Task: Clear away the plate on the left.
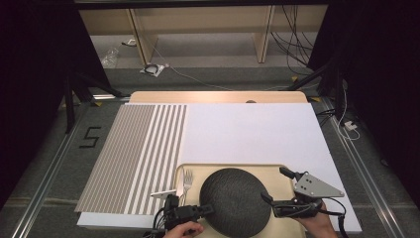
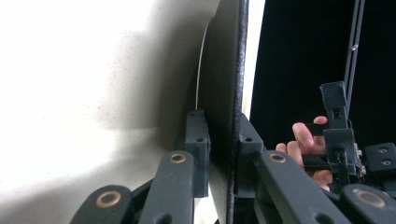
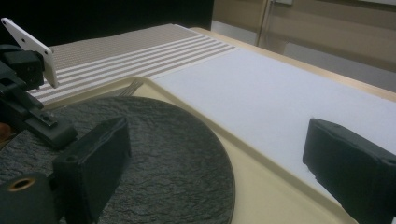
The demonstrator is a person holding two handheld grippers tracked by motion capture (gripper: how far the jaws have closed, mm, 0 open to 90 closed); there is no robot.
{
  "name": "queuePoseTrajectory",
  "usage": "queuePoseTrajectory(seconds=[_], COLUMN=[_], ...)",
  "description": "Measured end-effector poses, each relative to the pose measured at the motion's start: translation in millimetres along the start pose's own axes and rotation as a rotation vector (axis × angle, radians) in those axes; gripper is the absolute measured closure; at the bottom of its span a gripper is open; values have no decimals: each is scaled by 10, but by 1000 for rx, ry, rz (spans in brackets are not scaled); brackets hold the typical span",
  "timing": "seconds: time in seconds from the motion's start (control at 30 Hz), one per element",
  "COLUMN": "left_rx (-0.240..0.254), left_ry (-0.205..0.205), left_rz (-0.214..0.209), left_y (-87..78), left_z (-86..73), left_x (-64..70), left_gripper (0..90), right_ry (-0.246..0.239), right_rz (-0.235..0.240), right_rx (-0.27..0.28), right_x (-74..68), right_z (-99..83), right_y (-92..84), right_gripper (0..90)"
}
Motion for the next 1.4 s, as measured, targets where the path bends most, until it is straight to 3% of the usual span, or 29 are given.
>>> queuePoseTrajectory(seconds=[0.4,0.57,0.8,1.4], left_rx=[-11,-24,-35,-84], left_ry=[-32,-18,-28,32], left_rz=[20,34,42,53], left_y=[-10,-14,-10,-15], left_z=[13,8,2,-26], left_x=[-58,-67,-96,-1], left_gripper=[823,819,798,531], right_ry=[-3,-4,-4,-4], right_rz=[1,0,1,4], right_rx=[-3,-3,1,-2], right_x=[1,2,-2,-13], right_z=[-1,-1,-1,-2], right_y=[-1,-2,-1,-3], right_gripper=[89,89,89,89])
Point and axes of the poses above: each handheld gripper's, and its own axes: y roughly forward along the jaws, z roughly out of its top, x roughly to its right, the point moved 4 cm from there along y, roughly forward along the jaws, and after that the axes turned 13 degrees about -z, right-handed, at the moved point
